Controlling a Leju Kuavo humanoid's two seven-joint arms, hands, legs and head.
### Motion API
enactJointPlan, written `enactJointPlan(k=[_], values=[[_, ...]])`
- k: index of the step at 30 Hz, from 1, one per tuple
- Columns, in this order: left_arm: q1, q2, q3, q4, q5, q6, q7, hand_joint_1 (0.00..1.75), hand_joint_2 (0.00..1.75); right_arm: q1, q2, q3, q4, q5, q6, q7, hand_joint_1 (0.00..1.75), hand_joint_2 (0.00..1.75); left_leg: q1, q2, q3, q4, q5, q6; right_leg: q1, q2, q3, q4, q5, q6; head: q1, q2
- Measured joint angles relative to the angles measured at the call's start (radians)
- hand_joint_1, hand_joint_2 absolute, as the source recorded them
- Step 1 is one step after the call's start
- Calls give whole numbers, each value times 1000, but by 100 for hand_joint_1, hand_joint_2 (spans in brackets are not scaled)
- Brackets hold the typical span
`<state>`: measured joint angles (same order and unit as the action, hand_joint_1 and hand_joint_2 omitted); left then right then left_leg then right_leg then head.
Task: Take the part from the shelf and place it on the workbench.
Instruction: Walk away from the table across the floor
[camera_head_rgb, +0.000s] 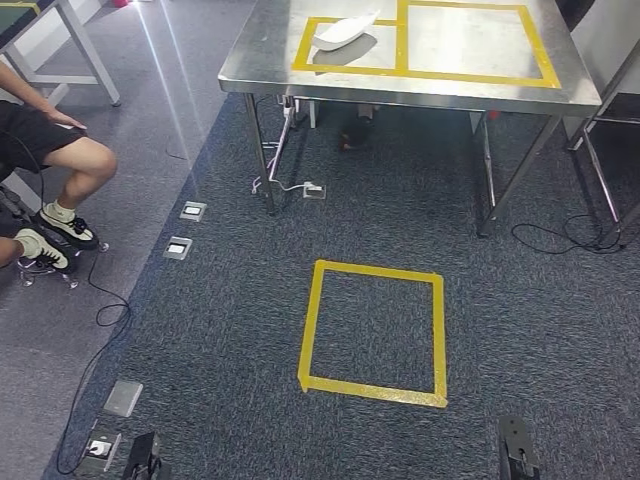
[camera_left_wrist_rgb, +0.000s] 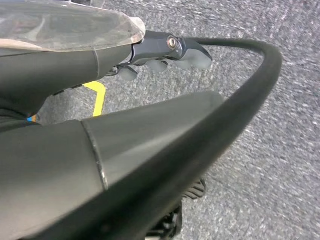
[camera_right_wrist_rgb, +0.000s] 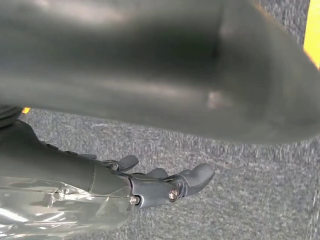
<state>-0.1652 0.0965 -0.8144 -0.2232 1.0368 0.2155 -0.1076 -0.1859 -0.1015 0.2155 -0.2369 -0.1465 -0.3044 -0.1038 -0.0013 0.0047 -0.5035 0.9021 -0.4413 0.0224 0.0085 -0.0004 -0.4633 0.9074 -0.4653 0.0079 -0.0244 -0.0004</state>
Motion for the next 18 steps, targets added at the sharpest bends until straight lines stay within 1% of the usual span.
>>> enactJointPlan(k=[4,7,8,9,10,11,12,13,14,16,17,18], values=[[0,0,0,0,0,0,0,0,0,0,0,0,0,0,0,0,0,0,4,1,2,-4,2,1,1,0,-2,2,-5,1,0,0],[0,-1,0,0,0,0,0,0,0,1,0,0,0,-1,-1,-2,0,0,5,4,4,-7,4,3,-3,1,-13,18,-20,3,0,0],[0,-1,0,0,0,0,0,0,0,0,0,0,0,-2,-1,-3,0,0,4,4,4,-7,5,5,-5,1,-27,51,-40,6,5,0],[0,-2,0,0,-1,0,0,0,0,2,0,0,0,-4,-2,-4,0,0,4,4,3,-6,5,7,-9,1,-59,125,-65,12,14,0],[0,-3,0,0,-2,0,0,0,0,4,0,0,0,-6,-2,-7,0,0,4,4,2,-2,4,6,-15,1,-70,151,-64,18,25,0],[1,-3,0,0,-3,0,0,0,0,5,0,-1,1,-10,-3,-9,0,0,5,3,1,4,2,3,-22,0,-72,155,-55,24,38,0],[0,-4,0,0,-4,0,0,0,0,7,0,-1,1,-13,-4,-11,0,0,4,3,-2,12,-2,-2,-26,1,-62,130,-34,29,48,0],[-1,-5,0,0,-4,1,1,0,0,6,0,-1,1,-15,-4,-13,0,0,2,2,-7,20,-5,-7,-28,1,-31,61,-8,27,54,0],[-2,-4,0,0,-5,2,1,0,0,5,0,-1,1,-18,-4,-14,0,0,-1,2,-13,28,-7,-8,-28,2,-21,36,-7,24,53,0],[-4,-3,0,0,-7,5,2,0,0,9,0,-1,1,-20,-4,-16,0,0,-4,1,-23,36,-6,-3,-26,4,-19,30,-11,17,42,0],[-3,-3,0,0,-7,6,2,0,0,12,0,-1,1,-21,-4,-16,0,0,-4,1,-24,36,-4,0,-24,4,-20,30,-10,15,35,0],[-3,-3,0,0,-8,6,2,0,0,14,0,-1,1,-21,-5,-16,0,0,-2,1,-24,34,-3,1,-21,5,-20,30,-9,13,31,0]])
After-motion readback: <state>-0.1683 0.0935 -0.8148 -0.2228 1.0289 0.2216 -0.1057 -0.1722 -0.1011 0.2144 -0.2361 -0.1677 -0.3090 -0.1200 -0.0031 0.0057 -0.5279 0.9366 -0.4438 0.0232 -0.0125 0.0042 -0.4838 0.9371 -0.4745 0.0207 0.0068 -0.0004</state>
